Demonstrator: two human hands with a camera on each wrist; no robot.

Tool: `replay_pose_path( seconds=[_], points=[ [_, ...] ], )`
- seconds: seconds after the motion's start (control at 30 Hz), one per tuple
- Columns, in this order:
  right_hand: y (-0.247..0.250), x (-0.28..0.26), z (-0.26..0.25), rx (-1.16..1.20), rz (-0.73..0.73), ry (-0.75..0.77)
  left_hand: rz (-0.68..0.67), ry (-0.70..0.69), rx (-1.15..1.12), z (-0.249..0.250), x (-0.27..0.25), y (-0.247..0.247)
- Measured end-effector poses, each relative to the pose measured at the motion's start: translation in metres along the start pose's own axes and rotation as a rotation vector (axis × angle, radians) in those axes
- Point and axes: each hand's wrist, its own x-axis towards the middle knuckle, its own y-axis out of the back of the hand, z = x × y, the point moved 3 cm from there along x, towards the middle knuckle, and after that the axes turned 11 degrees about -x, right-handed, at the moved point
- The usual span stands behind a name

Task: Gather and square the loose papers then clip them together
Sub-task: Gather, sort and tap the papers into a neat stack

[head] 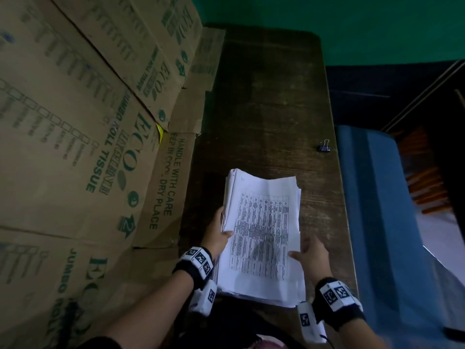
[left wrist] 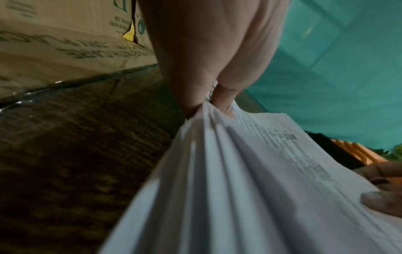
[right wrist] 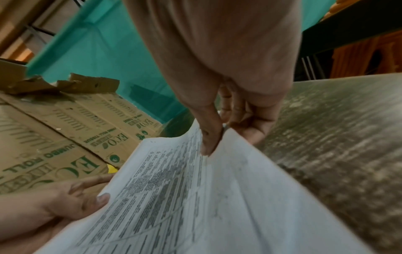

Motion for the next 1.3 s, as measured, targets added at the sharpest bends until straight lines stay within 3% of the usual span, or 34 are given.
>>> replay_pose_path(
  seconds=[0.23,0.43,0.57,0.67,0.8,0.97,1.13,1.3],
  points=[
    [-0.004,0.01,0.019,0.038,-0.087,0.008,-0.059,-0.006,0.045,-0.007,0.001,-0.002],
    [-0.002,0.012,0.02,0.082,-0.122,0.024,-0.012,-0.049,0.262,-0.009,-0.004,-0.004],
    [0.002,0.005,0.01,0.018,-0.072,0.055,0.083,0.001,0.533,-0.014,-0.015,-0.004],
    [0.005,0.01,-0.002,-0.025,0.01,0.093,0.093,-0.035,0.564,-0.012,-0.022,-0.008],
    [0.007,0.017,-0.014,-0.116,0.121,0.151,0.086,0.001,0.501,-0.002,-0.025,-0.01],
    [-0.003,0.017,-0.014,-0.138,0.007,0.134,0.077,0.064,0.494,-0.004,-0.023,-0.008],
    [-0.007,0.02,-0.008,0.005,-0.041,0.186,0.037,0.022,0.336,0.002,-0.02,-0.009],
    [0.007,0.009,-0.004,0.267,0.048,0.152,0.005,-0.02,0.049,0.014,-0.023,-0.007]
  ],
)
